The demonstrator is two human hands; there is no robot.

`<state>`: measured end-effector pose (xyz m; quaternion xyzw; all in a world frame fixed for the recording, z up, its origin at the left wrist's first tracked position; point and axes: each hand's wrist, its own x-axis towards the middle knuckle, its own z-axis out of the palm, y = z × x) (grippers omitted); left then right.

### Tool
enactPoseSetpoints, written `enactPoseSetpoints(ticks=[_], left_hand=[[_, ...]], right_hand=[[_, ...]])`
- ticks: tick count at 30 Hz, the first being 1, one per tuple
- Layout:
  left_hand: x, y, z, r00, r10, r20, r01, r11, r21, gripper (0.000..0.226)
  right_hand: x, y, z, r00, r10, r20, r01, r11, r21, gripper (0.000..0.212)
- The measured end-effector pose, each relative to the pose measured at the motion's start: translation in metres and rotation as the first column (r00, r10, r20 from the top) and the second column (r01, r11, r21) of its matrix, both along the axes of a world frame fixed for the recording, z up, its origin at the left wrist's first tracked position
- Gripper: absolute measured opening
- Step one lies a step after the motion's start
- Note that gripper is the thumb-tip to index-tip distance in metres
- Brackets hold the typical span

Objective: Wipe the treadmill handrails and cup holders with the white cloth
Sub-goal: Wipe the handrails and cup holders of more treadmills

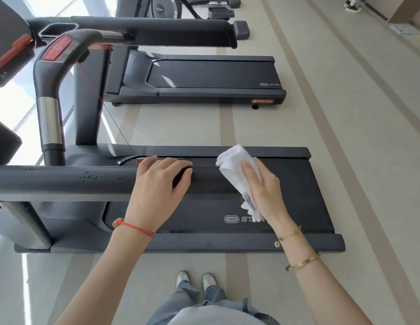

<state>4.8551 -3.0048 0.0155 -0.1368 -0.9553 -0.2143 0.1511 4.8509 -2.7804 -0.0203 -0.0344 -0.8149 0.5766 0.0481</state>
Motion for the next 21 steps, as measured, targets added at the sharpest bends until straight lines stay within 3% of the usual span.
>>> enactPoseSetpoints(ticks=[2,3,6,8,15,21], left_hand=[[0.000,0.000,-0.001,1.000,0.004,-0.003,-0.004,1.000,0.001,0.019],[0.000,0.000,-0.001,1.000,0.007,-0.003,-0.007,1.000,0.001,0.019],[-0.001,-0.001,0.001,1.000,0.011,0.027,-0.011,1.000,-0.001,0.020],[0.000,-0.005,0.003,0.999,0.013,0.042,-0.013,1.000,0.009,0.022],[0.004,-0.068,0.014,0.988,0.155,-0.011,-0.154,0.988,0.010,0.026],[0.004,-0.139,0.008,0.980,0.199,-0.003,-0.199,0.980,-0.004,0.022]], right_hand=[[0.008,-0.004,-0.004,0.996,0.001,-0.084,0.005,0.998,0.070,0.027],[0.009,-0.007,-0.005,0.985,0.040,-0.170,-0.007,0.981,0.192,0.023],[-0.002,-0.023,0.007,0.921,0.245,-0.303,-0.006,0.785,0.619,0.029],[-0.011,-0.034,0.017,0.899,0.323,-0.294,0.010,0.658,0.753,0.039],[-0.022,-0.066,0.027,0.841,0.506,-0.189,-0.072,0.451,0.889,0.055],[-0.024,-0.136,0.022,0.811,0.517,-0.276,0.004,0.466,0.885,0.052]])
